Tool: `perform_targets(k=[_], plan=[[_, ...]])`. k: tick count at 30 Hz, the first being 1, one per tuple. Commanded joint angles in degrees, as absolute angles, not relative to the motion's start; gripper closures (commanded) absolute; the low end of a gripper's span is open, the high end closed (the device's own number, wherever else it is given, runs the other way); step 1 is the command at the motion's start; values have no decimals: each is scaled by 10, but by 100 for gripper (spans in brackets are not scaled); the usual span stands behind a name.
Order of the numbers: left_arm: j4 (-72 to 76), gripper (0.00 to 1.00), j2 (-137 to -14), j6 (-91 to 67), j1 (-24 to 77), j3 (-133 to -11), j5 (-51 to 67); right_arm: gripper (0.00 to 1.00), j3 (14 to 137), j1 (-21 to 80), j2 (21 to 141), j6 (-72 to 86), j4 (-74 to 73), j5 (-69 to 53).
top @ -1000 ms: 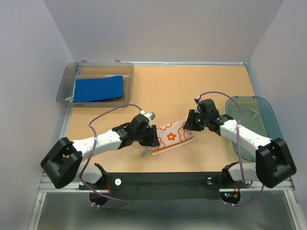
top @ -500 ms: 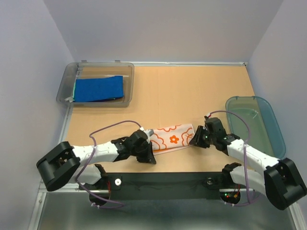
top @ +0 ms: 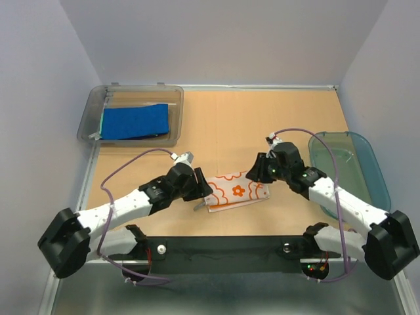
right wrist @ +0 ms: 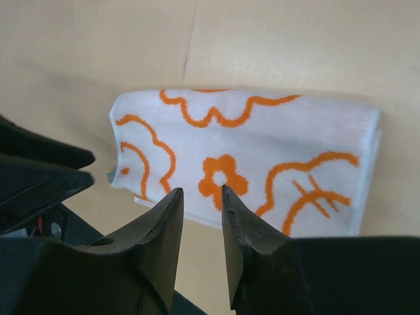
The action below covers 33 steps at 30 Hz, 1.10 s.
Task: Fold and stack the towels
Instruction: Fold the towel
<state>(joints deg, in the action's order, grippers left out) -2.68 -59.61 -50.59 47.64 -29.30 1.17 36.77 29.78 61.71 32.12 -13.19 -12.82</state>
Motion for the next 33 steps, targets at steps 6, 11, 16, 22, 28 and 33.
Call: perform_targets(k=[6, 11, 16, 22, 28, 33], plan=[[-4, 57, -738, -468, 493, -329, 53, 64, 415, 370, 715, 305, -49, -131], [9, 62, -733, -490, 518, -273, 76, 64, 420, 405, 741, 290, -28, -145], [6, 60, -701, -504, 531, -244, 72, 64, 424, 444, 785, 287, -5, -182], [3, 57, -709, -511, 552, -252, 66, 65, 404, 481, 838, 300, 35, -215], [1, 52, -697, -519, 555, -252, 51, 75, 354, 484, 860, 320, 43, -236], [-25, 49, -665, -532, 554, -250, 17, 82, 304, 483, 865, 339, 43, -245]])
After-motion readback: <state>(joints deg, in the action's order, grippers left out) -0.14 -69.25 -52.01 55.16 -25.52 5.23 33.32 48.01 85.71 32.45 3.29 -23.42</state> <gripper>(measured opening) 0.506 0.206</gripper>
